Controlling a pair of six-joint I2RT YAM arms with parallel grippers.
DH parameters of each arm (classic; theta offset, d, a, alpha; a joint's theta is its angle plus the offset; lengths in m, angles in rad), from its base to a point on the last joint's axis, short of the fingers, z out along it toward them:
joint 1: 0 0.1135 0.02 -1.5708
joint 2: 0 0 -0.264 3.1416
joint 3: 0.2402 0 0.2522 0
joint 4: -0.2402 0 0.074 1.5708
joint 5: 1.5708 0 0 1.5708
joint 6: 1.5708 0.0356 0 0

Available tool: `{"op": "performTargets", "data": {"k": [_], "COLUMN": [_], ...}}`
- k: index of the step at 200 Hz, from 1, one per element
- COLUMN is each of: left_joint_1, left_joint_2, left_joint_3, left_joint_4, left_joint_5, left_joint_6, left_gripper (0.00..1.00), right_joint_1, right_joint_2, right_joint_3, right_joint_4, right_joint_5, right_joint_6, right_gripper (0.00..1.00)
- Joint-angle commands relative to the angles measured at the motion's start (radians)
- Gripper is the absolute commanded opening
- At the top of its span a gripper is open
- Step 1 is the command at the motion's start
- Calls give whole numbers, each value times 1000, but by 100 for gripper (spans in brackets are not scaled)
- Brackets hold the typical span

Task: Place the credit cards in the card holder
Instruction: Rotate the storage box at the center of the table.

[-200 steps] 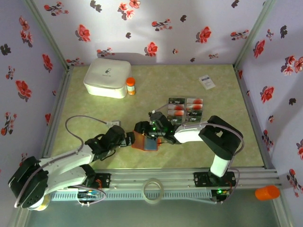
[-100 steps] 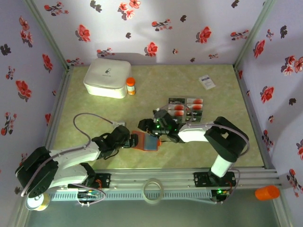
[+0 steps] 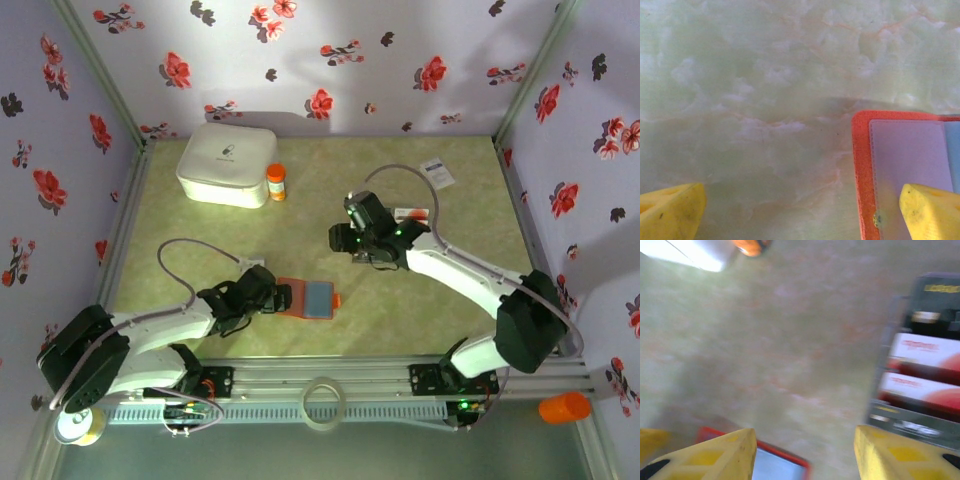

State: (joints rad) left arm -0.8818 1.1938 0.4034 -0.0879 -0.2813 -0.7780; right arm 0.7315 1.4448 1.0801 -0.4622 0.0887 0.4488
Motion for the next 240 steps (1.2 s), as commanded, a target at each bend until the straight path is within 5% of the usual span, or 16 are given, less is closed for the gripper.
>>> {"op": "performTargets", "data": {"k": [1,90,240], "left_joint_1": [-8,-9,-11], "left_joint_2": [10,18,9], "left_joint_3": [3,8,6], "left_joint_4": [10,10,4], "left_joint_5": [-29,-30,-32], "left_joint_6": [22,27,26], "left_gripper": [100,100,100], "right_joint_1": [-24,-29,-62], "right_joint_2": [42,177,487], "right_joint_3": [44,-41,311], "right_joint_4": [-241,-95,-138], "right_joint_5": [135,-114,-98], "right_joint_6": [-220,-95,-165], "right_gripper": [54,48,47]}}
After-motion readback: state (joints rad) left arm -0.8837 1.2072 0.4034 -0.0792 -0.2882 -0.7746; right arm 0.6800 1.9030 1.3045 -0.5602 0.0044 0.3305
